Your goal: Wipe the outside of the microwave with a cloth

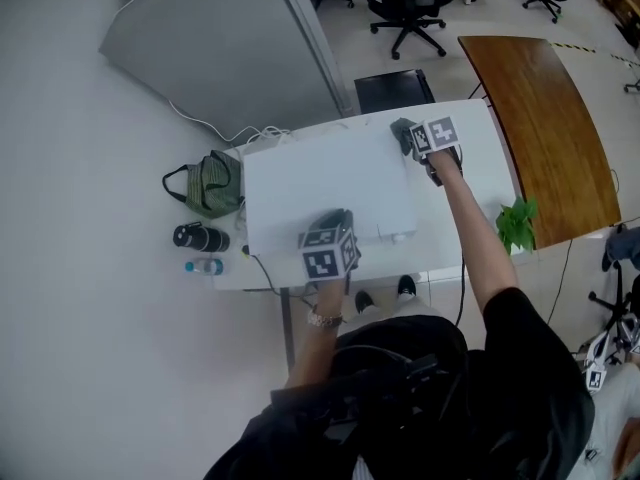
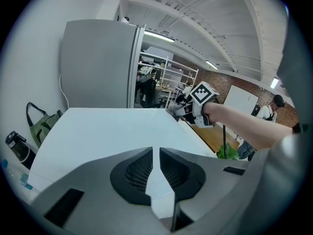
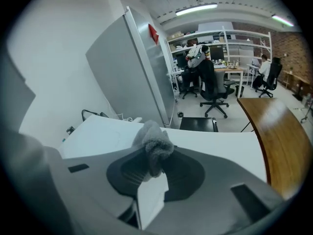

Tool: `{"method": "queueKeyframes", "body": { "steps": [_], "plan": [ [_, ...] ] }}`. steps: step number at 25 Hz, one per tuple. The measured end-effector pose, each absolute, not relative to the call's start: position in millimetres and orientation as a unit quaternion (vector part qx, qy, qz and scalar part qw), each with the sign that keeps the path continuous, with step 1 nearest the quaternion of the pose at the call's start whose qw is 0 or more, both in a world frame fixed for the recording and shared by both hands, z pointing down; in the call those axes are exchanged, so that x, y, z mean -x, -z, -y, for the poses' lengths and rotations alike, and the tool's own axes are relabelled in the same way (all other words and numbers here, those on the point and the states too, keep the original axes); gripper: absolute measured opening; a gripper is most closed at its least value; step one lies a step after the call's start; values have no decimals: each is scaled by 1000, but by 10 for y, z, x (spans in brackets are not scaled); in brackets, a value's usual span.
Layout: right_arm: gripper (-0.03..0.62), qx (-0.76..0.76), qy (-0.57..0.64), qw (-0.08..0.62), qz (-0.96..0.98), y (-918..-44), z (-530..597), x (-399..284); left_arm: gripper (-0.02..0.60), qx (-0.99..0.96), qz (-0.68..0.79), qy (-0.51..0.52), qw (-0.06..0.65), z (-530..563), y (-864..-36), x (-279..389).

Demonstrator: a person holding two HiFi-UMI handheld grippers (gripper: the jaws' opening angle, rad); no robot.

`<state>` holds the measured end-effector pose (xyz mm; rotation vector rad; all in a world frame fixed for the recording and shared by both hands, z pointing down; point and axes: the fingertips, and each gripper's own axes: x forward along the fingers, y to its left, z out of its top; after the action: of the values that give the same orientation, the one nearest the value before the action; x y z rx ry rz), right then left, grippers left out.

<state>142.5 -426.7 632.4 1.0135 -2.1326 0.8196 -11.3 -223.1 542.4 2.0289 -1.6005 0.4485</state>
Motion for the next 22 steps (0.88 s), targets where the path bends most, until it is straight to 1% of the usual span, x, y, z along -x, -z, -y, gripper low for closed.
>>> {"method": "queueKeyframes", "body": {
  "steps": [7,13,17,22],
  "plan": [
    [66,-358,-329,345,803,-6879,4405,-1363,48,-734,610,-165,249,2313,-5364,328],
    [60,-330,-370,332,802,-7552,4440,-1317,48,-729,613,-170,255,2326,-5429,388],
    [60,-324,-377,356,791,-7887,4431,-1311,48,-724,615,-176,259,2341,-5489,428],
    [61,-332,-384,368,779,-8054,4381,-1337,48,-728,609,-180,258,2391,-5492,375]
  ]
}}
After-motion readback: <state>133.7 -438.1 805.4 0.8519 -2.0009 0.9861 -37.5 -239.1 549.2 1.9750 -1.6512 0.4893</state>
